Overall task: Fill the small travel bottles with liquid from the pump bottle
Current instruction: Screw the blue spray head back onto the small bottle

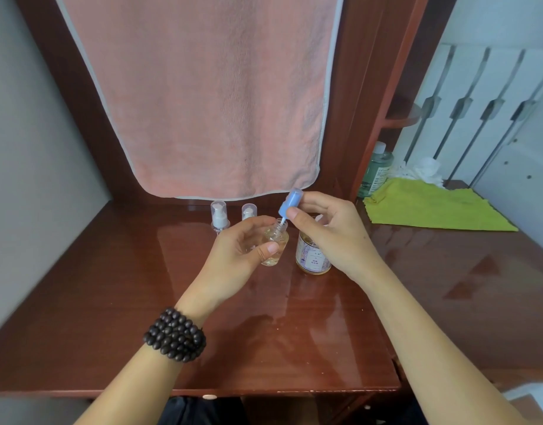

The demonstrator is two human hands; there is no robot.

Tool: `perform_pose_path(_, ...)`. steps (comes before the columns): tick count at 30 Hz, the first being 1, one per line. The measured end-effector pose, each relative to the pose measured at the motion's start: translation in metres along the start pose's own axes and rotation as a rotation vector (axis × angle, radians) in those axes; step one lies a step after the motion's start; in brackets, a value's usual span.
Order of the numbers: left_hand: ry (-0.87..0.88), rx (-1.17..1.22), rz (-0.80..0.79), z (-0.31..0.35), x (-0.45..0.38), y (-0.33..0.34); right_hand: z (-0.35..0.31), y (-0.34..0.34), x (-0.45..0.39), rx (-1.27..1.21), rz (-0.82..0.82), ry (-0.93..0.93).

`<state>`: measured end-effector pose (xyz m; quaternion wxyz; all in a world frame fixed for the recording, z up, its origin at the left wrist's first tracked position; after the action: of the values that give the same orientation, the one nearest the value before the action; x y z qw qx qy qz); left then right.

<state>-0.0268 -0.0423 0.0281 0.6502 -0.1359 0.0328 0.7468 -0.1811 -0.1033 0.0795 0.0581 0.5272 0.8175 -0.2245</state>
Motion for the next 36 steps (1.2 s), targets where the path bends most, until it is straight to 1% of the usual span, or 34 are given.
perform_pose_path(4,0.009,-0.016,0.012,0.003,0.000,0.002,0.004,0.002,0.000,0.093,-0.043,-0.004)
perform_pose_path(13,0.011,-0.004,0.032,-0.001,-0.002,0.005,0.005,0.001,0.002,0.106,-0.080,-0.001)
perform_pose_path(17,0.000,-0.003,0.017,-0.004,-0.002,0.007,0.002,0.002,0.003,0.145,-0.048,-0.045)
perform_pose_path(21,0.011,-0.050,0.007,-0.006,-0.002,0.007,0.002,0.000,0.001,0.282,-0.016,-0.065)
perform_pose_path(24,0.006,-0.064,-0.003,-0.008,-0.002,0.007,0.005,0.001,-0.002,0.360,-0.061,-0.055)
perform_pose_path(30,0.000,-0.124,0.008,-0.012,-0.002,0.001,0.003,-0.003,-0.001,0.451,-0.218,-0.058)
perform_pose_path(36,0.011,-0.183,0.035,-0.007,-0.003,-0.001,-0.004,-0.007,-0.002,0.566,-0.258,-0.119)
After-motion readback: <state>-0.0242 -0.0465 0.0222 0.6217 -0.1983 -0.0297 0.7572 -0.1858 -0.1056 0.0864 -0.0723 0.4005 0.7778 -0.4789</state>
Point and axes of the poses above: each hand's wrist, its own x-axis away from the middle knuckle, its own y-axis out of the palm, z = x × y, the point moved 6 cm from there along -x, towards the middle knuckle, and after that the axes turned 1 degree about -x, right-handed, at the moved point
